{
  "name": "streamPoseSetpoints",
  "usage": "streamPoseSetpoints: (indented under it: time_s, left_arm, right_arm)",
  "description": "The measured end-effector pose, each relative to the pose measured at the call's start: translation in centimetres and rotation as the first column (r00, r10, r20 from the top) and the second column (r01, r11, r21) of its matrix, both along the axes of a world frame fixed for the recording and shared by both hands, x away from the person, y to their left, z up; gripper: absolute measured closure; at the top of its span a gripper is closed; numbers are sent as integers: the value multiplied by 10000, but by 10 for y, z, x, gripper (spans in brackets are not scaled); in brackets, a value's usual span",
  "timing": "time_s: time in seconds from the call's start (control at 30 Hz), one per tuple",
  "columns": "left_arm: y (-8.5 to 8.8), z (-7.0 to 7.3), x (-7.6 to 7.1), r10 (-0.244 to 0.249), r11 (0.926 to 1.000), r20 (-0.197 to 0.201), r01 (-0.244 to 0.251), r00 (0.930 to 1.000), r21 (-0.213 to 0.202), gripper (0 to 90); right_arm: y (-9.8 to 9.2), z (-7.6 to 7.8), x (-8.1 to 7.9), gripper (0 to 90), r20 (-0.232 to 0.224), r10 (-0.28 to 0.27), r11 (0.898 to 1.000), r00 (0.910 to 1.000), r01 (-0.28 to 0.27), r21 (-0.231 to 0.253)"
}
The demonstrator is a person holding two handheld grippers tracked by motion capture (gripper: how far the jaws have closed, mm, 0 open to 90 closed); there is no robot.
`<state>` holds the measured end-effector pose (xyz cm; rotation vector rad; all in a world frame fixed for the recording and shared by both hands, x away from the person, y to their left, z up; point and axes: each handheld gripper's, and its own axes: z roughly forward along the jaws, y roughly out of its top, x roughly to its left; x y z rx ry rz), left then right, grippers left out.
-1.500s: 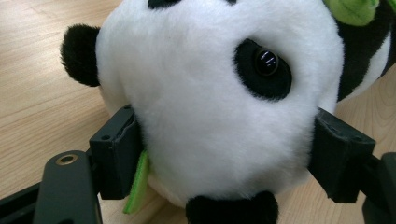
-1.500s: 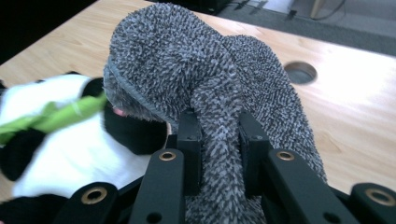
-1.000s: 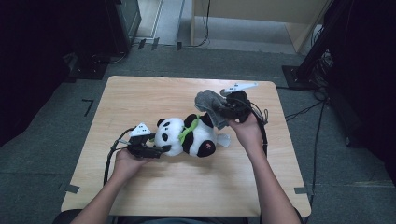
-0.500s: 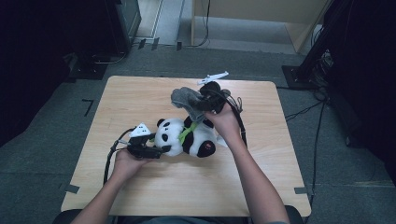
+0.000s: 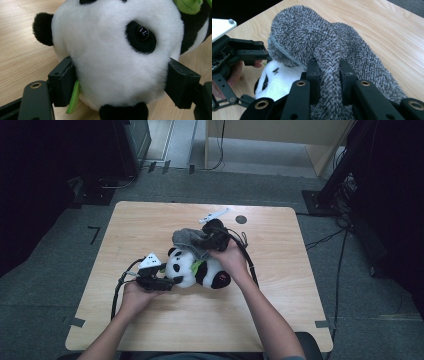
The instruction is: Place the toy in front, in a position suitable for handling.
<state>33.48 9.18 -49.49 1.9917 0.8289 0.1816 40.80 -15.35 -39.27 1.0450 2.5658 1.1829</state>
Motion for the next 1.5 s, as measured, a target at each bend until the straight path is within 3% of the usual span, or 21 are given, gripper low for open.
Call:
streamPoseSetpoints:
  time_s: [0.13,0.17,0.27,0.37,0.43,0.5,0.63,0.7,0.73,0.93,1.03,1.2,1.3,1.5]
  left_arm:
    - [0,0,-1,-23,10000,77,22,10000,62,223]
    - [0,0,-1,-45,10000,82,45,10000,67,225]
    - [0,0,-1,-62,9999,106,61,9999,84,226]
    - [-1,0,-1,9,9999,146,-11,9999,116,229]
    - [-1,0,-2,22,9999,170,-24,9999,150,232]
    - [-1,0,-3,90,9997,166,-93,9998,207,238]
    - [-1,0,-2,203,9998,137,-204,9997,67,260]
    - [-2,0,-2,283,9996,93,-284,9996,68,295]
    - [-2,0,-2,275,9996,101,-276,9996,117,318]
    - [-2,1,-2,315,9994,46,-315,9995,168,342]
    - [-2,1,-2,338,9993,0,-338,9994,125,348]
    - [-2,1,-2,333,9994,8,-333,9994,112,352]
    - [-2,1,-2,323,9994,3,-323,9995,117,352]
    - [-2,1,-2,293,9995,-16,-293,9996,120,351]
  right_arm:
    - [10,-1,-4,760,37,351,9992,9994,-352,172]
    - [16,-2,-6,760,46,605,9982,9982,-605,35]
    - [18,1,-9,762,232,666,9977,9975,-662,-155]
    - [21,4,-9,766,243,634,9970,9977,-644,425]
    - [24,3,-9,766,210,734,9965,9971,-742,395]
    - [36,-11,-7,767,41,968,9952,9953,-967,-139]
    - [32,-19,-1,770,66,716,9974,9974,-716,-25]
    - [28,-23,2,772,228,425,9986,9988,-417,-340]
    - [24,-25,6,773,-31,219,9995,9998,-220,-235]
    - [14,-25,9,778,-98,-156,9959,9998,146,-897]
    - [12,-25,10,778,138,-261,9900,9996,278,-1386]
    - [8,-23,10,774,432,-284,9870,9987,348,-1567]
    - [-1,-18,10,776,639,-570,9880,9963,655,-1397]
    - [-23,-16,14,776,427,-1066,9914,9934,1095,-715]
